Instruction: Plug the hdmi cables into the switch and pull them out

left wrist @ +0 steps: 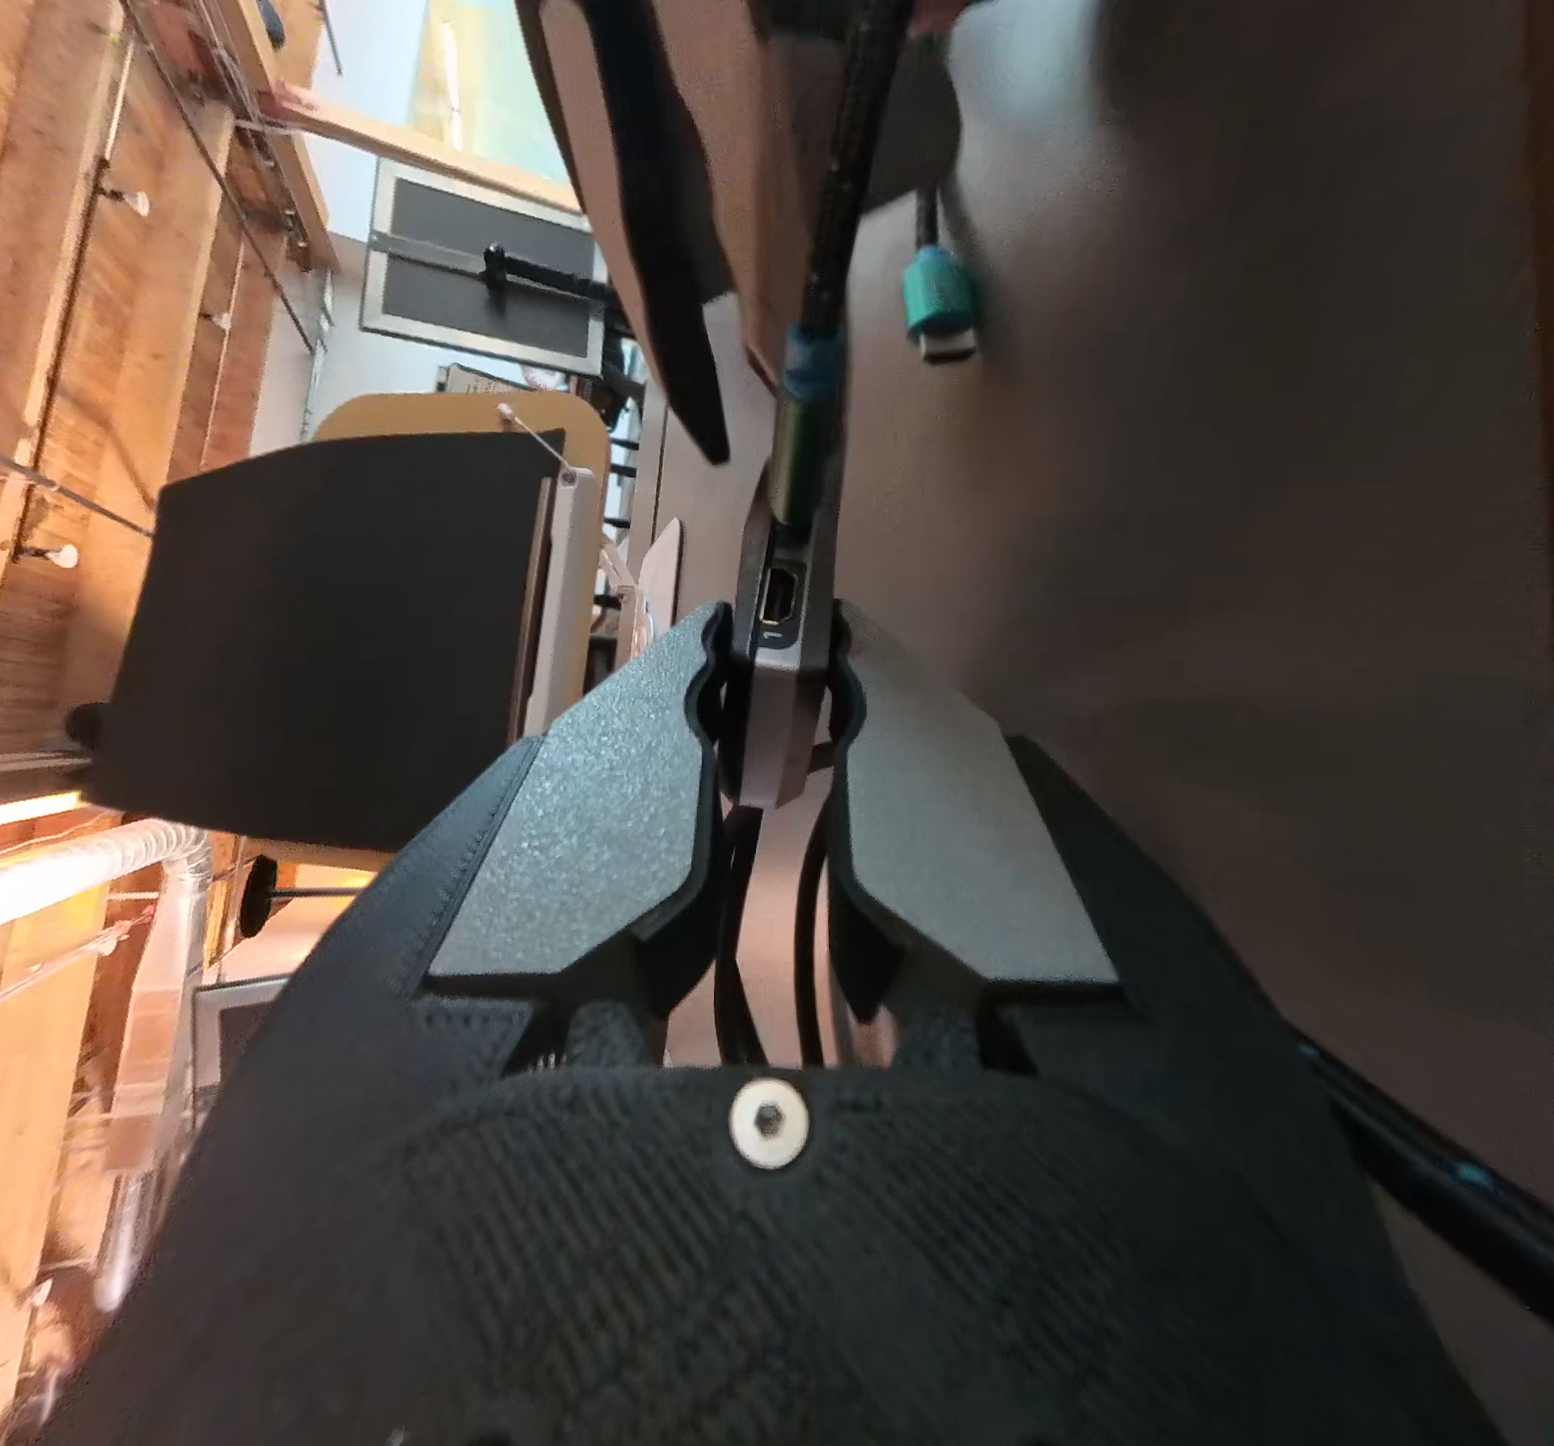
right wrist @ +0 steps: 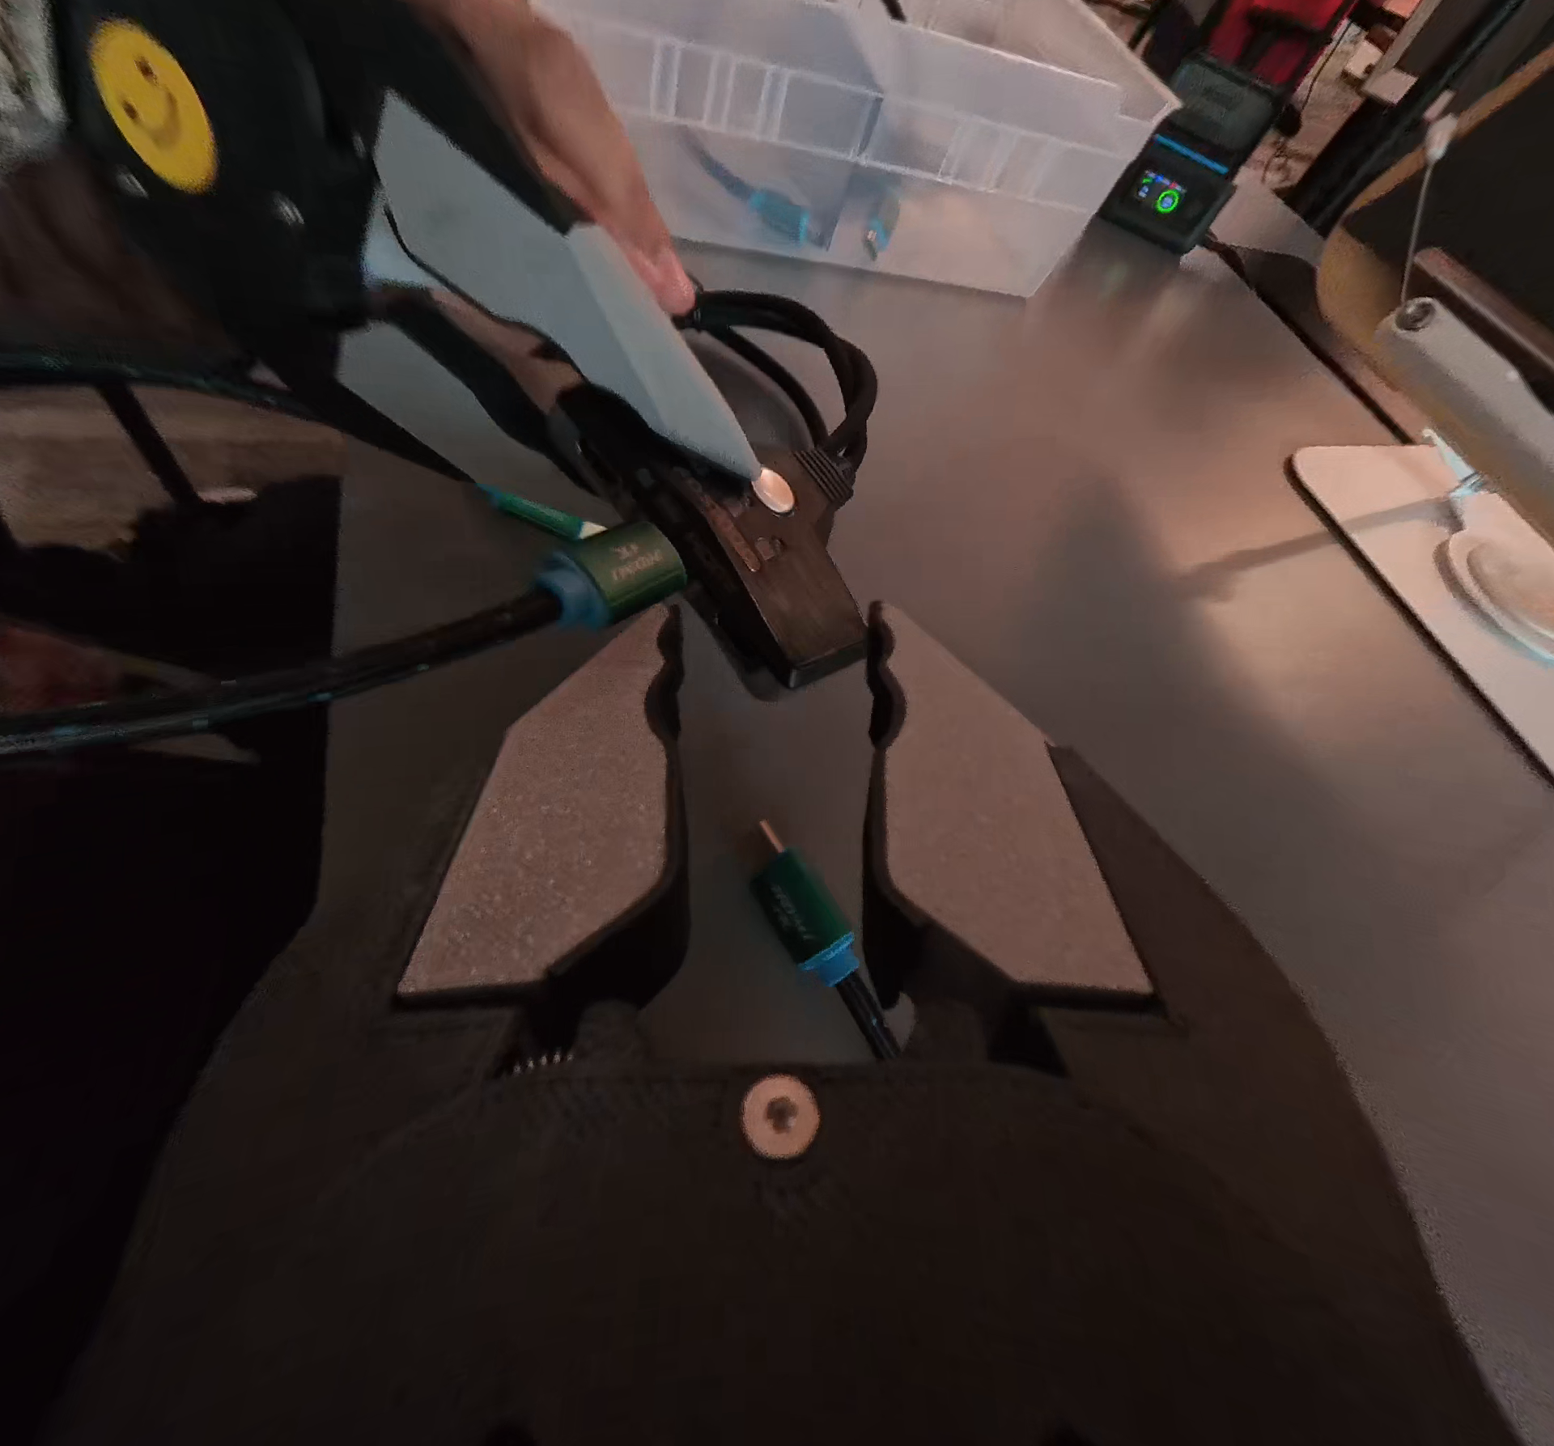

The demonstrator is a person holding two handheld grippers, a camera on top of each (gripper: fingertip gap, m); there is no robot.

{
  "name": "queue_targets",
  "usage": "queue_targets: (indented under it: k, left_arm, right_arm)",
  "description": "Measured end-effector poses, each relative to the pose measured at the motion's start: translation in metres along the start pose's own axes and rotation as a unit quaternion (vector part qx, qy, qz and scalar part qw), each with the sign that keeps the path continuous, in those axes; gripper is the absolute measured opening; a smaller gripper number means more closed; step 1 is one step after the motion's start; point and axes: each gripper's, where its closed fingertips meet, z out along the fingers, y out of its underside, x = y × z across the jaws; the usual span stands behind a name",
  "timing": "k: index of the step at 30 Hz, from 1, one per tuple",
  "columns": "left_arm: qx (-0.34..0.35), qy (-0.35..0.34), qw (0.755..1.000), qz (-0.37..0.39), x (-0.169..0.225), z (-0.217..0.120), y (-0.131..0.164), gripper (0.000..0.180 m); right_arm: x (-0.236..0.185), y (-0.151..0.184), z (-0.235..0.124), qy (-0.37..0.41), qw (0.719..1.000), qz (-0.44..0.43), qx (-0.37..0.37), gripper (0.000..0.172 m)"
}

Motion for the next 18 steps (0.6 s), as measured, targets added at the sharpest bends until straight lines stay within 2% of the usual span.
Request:
queue_targets:
  k: [3, 6, 10, 12, 16, 18]
  left_arm:
    - [0.009, -0.014, 1.000, -0.024, 0.001, 0.005, 0.004, 0.020]
    - [0.008, -0.029, 0.999, -0.029, 0.002, 0.009, 0.006, 0.020]
    - [-0.001, -0.035, 0.999, -0.026, 0.003, 0.012, 0.006, 0.021]
    - [-0.003, -0.042, 0.999, -0.027, 0.001, 0.012, 0.007, 0.020]
    - [-0.002, -0.045, 0.998, -0.040, -0.001, 0.011, 0.008, 0.021]
    - [0.003, -0.048, 0.998, -0.044, -0.003, 0.010, 0.008, 0.021]
  right_arm:
    - [0.007, -0.002, -0.012, -0.009, 0.999, 0.033, -0.005, 0.040]
    - [0.013, 0.015, -0.019, -0.014, 0.997, 0.039, -0.063, 0.048]
    - [0.008, 0.040, -0.024, -0.039, 0.990, 0.046, -0.129, 0.040]
    - [-0.003, 0.044, -0.026, -0.075, 0.986, 0.052, -0.137, 0.037]
    - [-0.009, 0.044, -0.038, -0.106, 0.982, 0.064, -0.140, 0.049]
    - [-0.024, 0.042, -0.047, -0.159, 0.976, 0.068, -0.132, 0.045]
